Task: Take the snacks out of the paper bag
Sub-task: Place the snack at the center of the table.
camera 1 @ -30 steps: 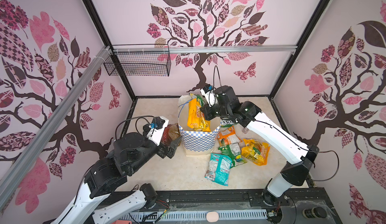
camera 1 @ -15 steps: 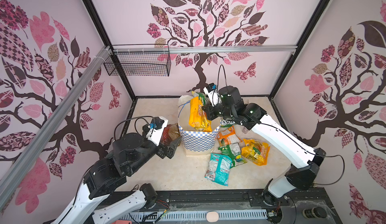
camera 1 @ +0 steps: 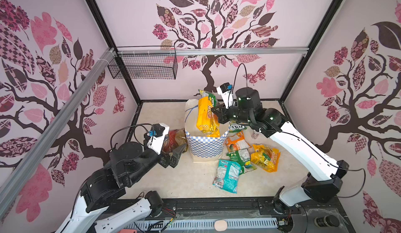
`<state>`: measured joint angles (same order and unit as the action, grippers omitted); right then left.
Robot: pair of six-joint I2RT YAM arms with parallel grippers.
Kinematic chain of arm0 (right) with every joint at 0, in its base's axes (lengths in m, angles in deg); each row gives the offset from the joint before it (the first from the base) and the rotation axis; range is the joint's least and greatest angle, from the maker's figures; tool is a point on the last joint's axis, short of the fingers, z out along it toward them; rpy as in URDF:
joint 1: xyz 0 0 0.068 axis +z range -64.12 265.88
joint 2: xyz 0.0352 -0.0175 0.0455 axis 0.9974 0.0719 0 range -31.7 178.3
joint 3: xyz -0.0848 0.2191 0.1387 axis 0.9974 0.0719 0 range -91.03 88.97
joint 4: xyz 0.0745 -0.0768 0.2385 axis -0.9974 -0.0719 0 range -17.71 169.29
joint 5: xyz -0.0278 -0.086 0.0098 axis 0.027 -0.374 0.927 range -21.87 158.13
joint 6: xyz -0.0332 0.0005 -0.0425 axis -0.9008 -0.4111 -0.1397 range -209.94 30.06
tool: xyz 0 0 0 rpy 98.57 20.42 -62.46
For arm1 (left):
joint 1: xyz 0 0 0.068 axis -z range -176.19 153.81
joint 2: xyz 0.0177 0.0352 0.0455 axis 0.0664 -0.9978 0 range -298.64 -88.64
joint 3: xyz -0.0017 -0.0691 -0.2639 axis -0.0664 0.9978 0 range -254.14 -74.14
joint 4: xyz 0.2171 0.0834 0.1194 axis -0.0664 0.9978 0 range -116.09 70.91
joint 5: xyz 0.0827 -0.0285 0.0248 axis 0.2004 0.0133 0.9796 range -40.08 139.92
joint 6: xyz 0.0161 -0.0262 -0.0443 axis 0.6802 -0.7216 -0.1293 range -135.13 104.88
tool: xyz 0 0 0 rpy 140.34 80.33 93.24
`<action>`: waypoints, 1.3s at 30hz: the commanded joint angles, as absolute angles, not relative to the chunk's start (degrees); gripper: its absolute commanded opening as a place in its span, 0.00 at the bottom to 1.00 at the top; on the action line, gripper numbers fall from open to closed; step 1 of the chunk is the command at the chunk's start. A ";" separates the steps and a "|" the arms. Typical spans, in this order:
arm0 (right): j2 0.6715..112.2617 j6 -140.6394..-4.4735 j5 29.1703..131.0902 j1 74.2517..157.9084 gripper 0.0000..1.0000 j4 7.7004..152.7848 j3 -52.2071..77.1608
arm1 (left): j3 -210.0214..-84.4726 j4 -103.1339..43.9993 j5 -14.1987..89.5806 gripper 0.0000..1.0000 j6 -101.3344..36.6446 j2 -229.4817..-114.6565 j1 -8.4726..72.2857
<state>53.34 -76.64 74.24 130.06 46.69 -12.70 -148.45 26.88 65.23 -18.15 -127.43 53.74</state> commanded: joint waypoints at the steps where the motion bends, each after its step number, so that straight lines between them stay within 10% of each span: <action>1: 48.07 -74.77 77.95 130.43 0.00 55.51 -16.99 | -151.68 30.21 64.33 0.99 -20.19 -127.22 53.91; 13: 44.33 -69.29 87.60 132.47 0.00 56.64 -17.43 | -157.60 42.57 66.22 0.99 -29.56 -127.25 53.95; 39: 59.99 -81.95 73.83 156.59 0.00 42.82 -15.39 | -167.62 71.12 75.24 0.98 -44.29 -129.45 53.96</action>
